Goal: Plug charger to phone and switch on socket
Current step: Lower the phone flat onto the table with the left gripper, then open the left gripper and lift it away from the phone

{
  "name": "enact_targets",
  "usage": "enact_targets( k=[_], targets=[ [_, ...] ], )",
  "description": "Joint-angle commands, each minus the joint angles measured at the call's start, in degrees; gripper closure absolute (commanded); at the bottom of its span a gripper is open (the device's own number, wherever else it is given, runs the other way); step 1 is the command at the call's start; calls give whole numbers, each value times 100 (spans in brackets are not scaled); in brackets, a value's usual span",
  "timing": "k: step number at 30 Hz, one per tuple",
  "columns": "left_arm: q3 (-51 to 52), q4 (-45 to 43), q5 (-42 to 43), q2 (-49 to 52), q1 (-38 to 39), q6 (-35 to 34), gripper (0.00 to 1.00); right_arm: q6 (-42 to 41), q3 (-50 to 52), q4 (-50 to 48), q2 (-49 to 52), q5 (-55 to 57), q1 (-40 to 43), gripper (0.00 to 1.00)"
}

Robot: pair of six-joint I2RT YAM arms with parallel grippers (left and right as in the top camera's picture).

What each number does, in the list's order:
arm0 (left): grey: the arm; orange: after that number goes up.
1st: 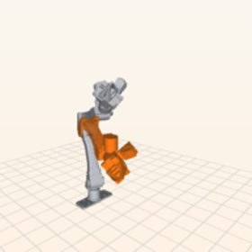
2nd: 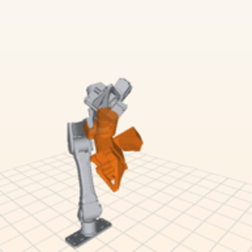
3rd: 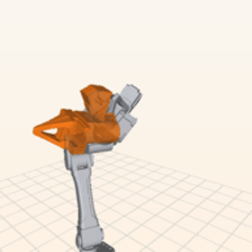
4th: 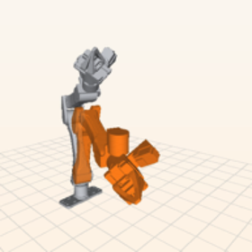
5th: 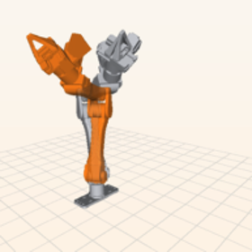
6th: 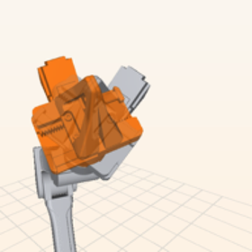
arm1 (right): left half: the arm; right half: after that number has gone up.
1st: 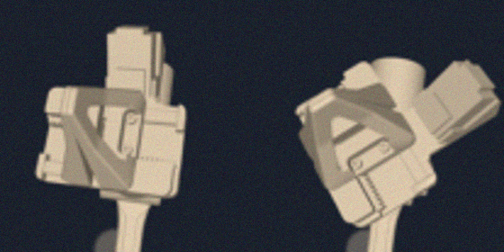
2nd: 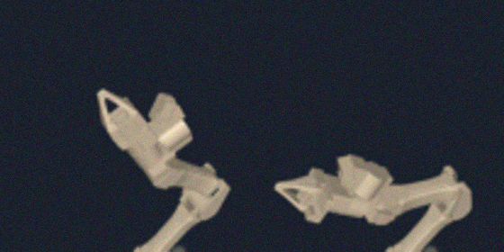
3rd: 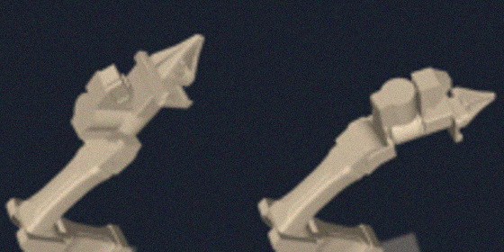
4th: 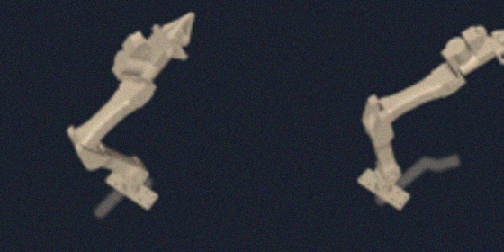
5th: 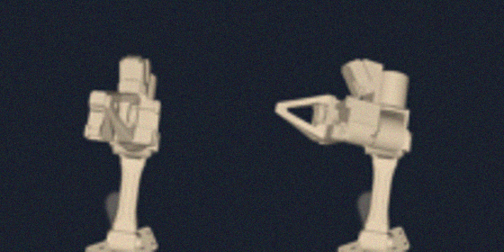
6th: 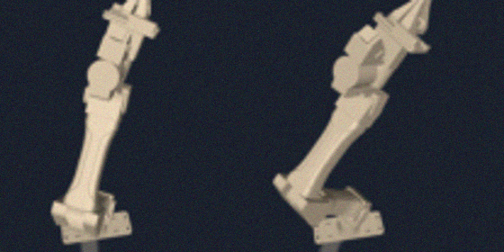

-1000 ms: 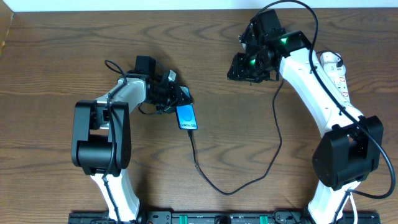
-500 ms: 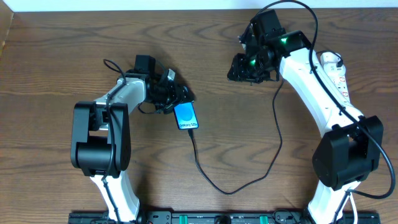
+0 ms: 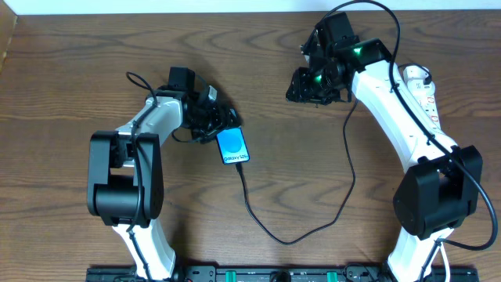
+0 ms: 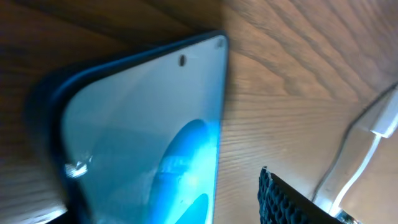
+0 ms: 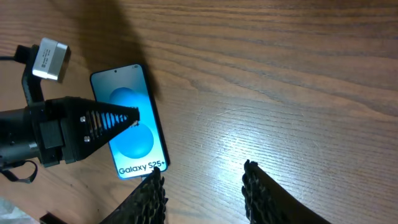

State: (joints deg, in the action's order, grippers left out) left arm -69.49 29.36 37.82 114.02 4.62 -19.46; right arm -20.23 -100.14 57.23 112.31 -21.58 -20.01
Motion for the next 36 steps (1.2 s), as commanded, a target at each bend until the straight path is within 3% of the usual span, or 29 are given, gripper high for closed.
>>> enact_targets(
  k=[1, 13, 23, 36],
  targets=[
    [48, 146, -1051, 116, -20, 22, 36, 129, -68, 4, -197, 28, -46, 59],
    [48, 352, -1773, 116, -20, 35, 32, 208, -68, 2, -197, 26, -46, 58],
    [48, 382, -1803, 42, -22, 35, 31, 240, -68, 39, -197, 26, -46, 57],
    [-17, 715, -1799, -1744, -468, 35, 31, 361, -68, 68, -197, 24, -44, 57]
  ],
)
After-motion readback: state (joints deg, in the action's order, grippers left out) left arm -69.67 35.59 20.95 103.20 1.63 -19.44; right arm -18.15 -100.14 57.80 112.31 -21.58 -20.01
